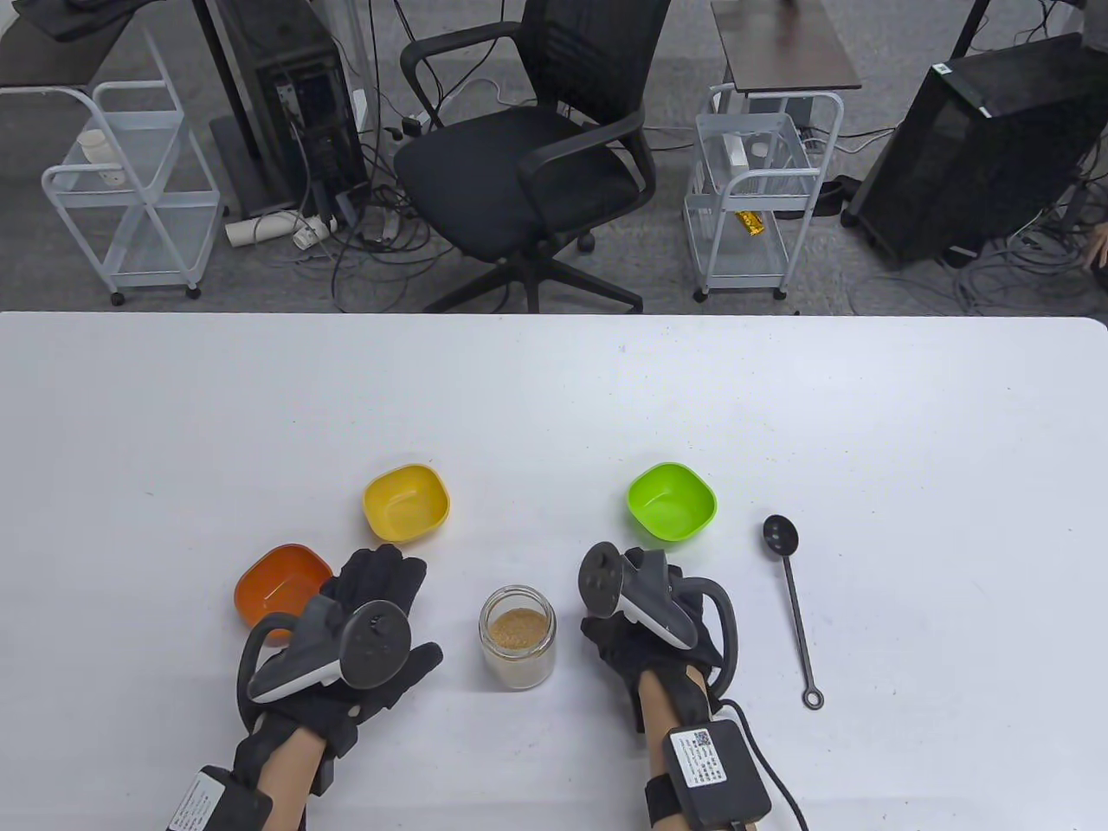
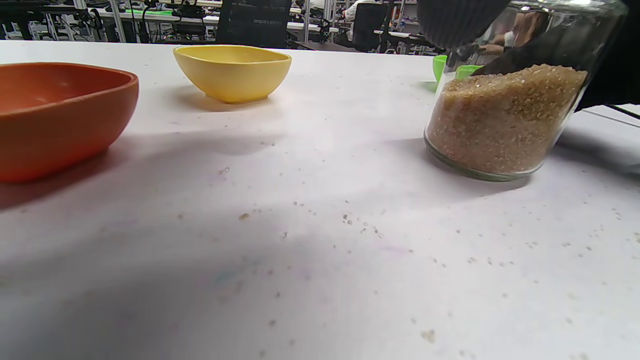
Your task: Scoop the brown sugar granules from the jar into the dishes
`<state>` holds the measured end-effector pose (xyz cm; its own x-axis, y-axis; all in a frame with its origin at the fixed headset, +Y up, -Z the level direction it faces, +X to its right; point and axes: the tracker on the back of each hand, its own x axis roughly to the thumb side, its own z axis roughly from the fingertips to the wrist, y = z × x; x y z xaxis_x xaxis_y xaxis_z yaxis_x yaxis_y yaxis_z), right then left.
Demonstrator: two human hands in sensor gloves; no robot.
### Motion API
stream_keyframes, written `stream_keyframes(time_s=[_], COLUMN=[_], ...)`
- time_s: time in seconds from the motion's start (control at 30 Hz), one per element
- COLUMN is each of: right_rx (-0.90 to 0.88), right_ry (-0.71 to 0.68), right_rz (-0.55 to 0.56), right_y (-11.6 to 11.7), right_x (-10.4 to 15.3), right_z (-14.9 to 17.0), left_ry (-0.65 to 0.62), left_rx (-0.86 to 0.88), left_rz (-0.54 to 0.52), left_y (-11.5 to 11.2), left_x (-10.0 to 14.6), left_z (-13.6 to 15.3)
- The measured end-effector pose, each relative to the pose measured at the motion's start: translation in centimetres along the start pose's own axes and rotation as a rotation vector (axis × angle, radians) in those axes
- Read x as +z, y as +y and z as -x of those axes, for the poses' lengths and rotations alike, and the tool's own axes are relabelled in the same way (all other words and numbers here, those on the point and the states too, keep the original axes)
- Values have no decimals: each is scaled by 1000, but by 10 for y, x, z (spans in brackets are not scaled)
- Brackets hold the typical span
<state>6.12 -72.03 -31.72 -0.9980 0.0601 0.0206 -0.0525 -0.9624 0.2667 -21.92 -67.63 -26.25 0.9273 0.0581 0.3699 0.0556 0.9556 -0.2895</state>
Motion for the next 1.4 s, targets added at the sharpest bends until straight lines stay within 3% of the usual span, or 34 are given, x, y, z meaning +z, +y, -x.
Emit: stream_keyframes(time_s=[0.47,1.07,1.2,1.4], right_rx=[-6,-69,-52,-52], right_ry=[-10,-52,-38,61], right_rz=[-7,134,151,201], right_y=[-2,-42,-49,-66], right_x=[1,25,31,44], right_z=[-2,-12,-5,31], left_ry=[7,15,18,19], left_rx=[-3,2,4,6], left_rz=[9,8,14,16], left_y=[0,1,1,1], left_x=[0,-1,-1,-1], left_z=[0,0,1,2])
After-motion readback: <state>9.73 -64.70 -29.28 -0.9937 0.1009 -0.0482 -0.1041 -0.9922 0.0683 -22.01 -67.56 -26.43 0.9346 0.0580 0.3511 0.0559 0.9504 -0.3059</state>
